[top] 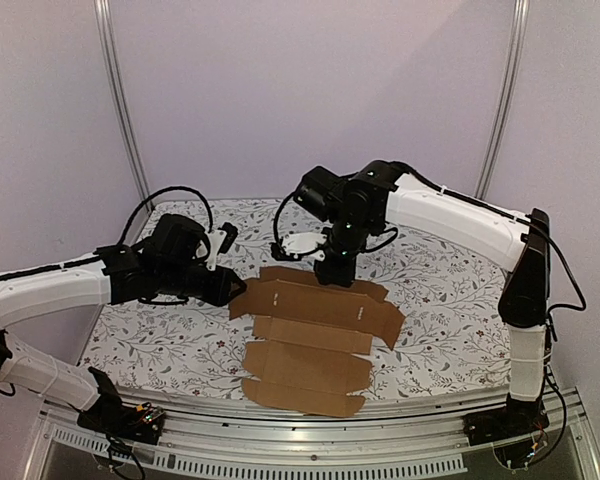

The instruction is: Fold the paper box

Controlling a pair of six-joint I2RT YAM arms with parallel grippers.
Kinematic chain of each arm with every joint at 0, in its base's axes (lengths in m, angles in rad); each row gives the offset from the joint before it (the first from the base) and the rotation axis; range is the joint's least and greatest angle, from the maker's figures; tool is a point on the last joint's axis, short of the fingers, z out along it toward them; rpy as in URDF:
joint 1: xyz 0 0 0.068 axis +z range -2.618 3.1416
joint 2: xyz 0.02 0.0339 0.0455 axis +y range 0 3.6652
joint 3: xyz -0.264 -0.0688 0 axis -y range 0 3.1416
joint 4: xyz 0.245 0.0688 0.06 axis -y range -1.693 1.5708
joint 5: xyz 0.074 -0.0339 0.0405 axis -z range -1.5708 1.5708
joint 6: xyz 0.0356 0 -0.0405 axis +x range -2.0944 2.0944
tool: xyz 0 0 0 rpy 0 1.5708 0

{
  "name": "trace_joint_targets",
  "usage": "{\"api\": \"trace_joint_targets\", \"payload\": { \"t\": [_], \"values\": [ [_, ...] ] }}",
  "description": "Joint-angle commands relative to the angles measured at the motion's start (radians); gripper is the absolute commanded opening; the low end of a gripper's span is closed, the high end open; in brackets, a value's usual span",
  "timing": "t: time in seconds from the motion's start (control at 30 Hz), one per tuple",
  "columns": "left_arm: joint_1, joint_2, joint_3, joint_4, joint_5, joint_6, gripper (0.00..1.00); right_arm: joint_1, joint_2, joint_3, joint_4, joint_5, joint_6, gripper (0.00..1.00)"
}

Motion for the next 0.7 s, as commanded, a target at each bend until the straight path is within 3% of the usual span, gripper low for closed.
{"api": "trace_joint_targets", "payload": {
  "t": [0.0,0.13,0.37,0.67],
  "values": [
    [-0.019,0.007,0.008,-0.013,-0.014,0.018,0.15,0.001,0.028,0.035,-0.015,-0.010,0.016,0.00],
    [-0.022,0.010,0.008,-0.014,-0.015,0.023,0.00,0.001,0.031,0.037,-0.017,-0.011,0.022,0.00],
    [-0.036,0.008,0.000,-0.016,-0.064,0.038,0.00,-0.011,0.024,0.032,-0.022,-0.059,0.030,0.05],
    [-0.082,0.005,-0.011,-0.016,-0.133,0.076,0.00,-0.063,0.003,0.012,-0.017,-0.107,0.025,0.28]
  ]
}}
